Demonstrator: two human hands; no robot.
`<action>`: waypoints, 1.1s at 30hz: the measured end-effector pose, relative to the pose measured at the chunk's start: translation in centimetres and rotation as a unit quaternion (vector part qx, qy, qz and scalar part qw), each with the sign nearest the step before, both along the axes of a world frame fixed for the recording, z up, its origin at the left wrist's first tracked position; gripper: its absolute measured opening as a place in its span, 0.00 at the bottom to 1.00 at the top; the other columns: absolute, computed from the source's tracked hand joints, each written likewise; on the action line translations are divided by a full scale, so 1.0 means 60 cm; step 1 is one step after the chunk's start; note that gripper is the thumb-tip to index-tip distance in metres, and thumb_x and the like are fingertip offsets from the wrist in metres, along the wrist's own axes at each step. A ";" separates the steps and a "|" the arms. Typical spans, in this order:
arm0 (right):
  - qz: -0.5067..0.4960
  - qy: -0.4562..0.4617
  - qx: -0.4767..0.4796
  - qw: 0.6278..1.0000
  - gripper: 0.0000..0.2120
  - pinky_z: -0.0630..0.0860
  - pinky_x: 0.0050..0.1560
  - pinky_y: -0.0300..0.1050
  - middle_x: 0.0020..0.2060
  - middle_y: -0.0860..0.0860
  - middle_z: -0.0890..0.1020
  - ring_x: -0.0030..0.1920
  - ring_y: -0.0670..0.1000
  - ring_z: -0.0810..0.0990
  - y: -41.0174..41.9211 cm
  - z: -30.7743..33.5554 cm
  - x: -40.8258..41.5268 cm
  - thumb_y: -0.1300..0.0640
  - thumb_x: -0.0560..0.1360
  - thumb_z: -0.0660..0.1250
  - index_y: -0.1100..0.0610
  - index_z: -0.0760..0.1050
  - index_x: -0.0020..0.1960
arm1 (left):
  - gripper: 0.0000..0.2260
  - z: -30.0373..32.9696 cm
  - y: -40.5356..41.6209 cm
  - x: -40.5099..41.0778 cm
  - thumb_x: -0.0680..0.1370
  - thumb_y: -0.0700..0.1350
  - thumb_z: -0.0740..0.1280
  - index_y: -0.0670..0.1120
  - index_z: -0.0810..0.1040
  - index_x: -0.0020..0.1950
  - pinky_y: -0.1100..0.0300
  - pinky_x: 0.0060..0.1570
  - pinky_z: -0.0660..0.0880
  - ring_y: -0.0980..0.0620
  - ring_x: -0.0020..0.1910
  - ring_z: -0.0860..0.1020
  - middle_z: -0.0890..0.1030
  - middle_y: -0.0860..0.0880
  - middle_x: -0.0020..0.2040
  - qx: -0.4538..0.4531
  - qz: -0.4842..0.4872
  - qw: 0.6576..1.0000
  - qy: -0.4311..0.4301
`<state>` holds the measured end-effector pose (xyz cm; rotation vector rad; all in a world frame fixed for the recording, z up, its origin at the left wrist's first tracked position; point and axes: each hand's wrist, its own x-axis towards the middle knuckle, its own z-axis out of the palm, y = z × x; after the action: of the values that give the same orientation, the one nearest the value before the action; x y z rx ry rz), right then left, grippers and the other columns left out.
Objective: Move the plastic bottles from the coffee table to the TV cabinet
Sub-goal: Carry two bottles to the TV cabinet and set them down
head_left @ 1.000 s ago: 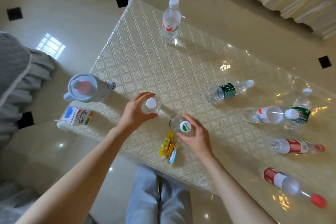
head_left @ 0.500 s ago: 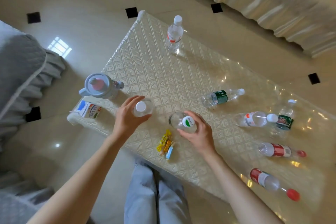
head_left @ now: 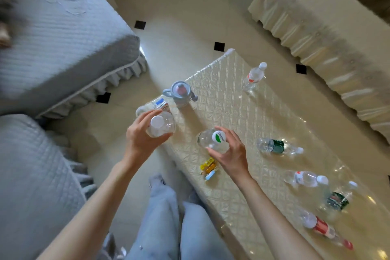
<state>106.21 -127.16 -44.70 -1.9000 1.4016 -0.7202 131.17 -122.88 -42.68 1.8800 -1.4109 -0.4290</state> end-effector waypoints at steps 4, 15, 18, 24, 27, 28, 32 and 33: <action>0.040 0.005 -0.015 0.999 0.26 0.74 0.55 0.39 0.51 0.47 0.80 0.51 0.47 0.78 0.013 0.022 0.077 0.58 0.60 0.77 0.54 0.76 0.57 | 0.26 0.017 0.080 0.065 0.61 0.50 0.81 0.44 0.80 0.56 0.67 0.53 0.72 0.54 0.51 0.79 0.81 0.49 0.55 0.016 0.059 0.998 -0.003; 0.125 0.001 0.002 0.992 0.27 0.75 0.54 0.42 0.51 0.47 0.80 0.51 0.48 0.79 0.037 0.027 0.314 0.57 0.60 0.79 0.53 0.77 0.57 | 0.26 0.022 0.222 0.285 0.62 0.45 0.80 0.44 0.79 0.58 0.66 0.55 0.72 0.55 0.53 0.77 0.79 0.49 0.56 0.036 0.163 0.985 0.050; 0.119 -0.006 0.002 0.993 0.26 0.76 0.54 0.44 0.51 0.47 0.80 0.52 0.48 0.79 0.036 0.030 0.369 0.58 0.61 0.78 0.54 0.77 0.57 | 0.26 0.018 0.222 0.340 0.62 0.46 0.80 0.45 0.79 0.58 0.73 0.55 0.68 0.56 0.54 0.77 0.79 0.49 0.56 0.036 0.164 0.985 0.046; 0.102 -0.033 -0.001 0.994 0.26 0.75 0.54 0.42 0.50 0.45 0.80 0.52 0.43 0.77 0.006 0.036 0.469 0.61 0.60 0.78 0.54 0.77 0.57 | 0.26 0.025 0.174 0.429 0.62 0.46 0.80 0.44 0.79 0.58 0.63 0.56 0.73 0.54 0.53 0.78 0.80 0.49 0.56 0.020 0.151 0.987 0.046; 0.099 -0.037 0.014 0.994 0.27 0.76 0.53 0.46 0.50 0.48 0.81 0.51 0.48 0.80 -0.033 0.031 0.513 0.60 0.61 0.78 0.51 0.76 0.58 | 0.26 0.022 0.129 0.468 0.62 0.46 0.80 0.44 0.79 0.58 0.62 0.57 0.73 0.54 0.54 0.78 0.80 0.49 0.56 0.011 0.136 0.989 0.055; 0.096 -0.039 0.024 0.994 0.28 0.77 0.53 0.46 0.50 0.48 0.81 0.50 0.49 0.80 -0.047 0.028 0.528 0.59 0.61 0.78 0.50 0.76 0.59 | 0.26 0.021 0.112 0.482 0.62 0.46 0.80 0.44 0.79 0.58 0.61 0.57 0.73 0.53 0.54 0.78 0.80 0.49 0.56 0.009 0.131 0.990 0.059; 0.090 -0.041 0.026 0.995 0.26 0.75 0.51 0.39 0.50 0.48 0.81 0.48 0.48 0.79 -0.115 0.023 0.593 0.59 0.62 0.78 0.51 0.76 0.58 | 0.26 0.020 0.023 0.540 0.62 0.46 0.80 0.44 0.79 0.58 0.60 0.57 0.73 0.54 0.54 0.78 0.80 0.50 0.56 0.010 0.111 0.991 0.071; 0.088 -0.042 0.029 0.995 0.26 0.75 0.51 0.38 0.50 0.48 0.80 0.49 0.48 0.79 -0.135 0.023 0.609 0.59 0.62 0.78 0.51 0.76 0.58 | 0.26 0.021 -0.002 0.554 0.62 0.46 0.80 0.44 0.79 0.58 0.61 0.57 0.73 0.55 0.55 0.78 0.80 0.50 0.56 0.009 0.107 0.992 0.073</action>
<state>142.73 -135.24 -43.35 -1.8975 1.1739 -0.6600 164.42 -123.02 -41.41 1.9479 -1.1006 -0.4642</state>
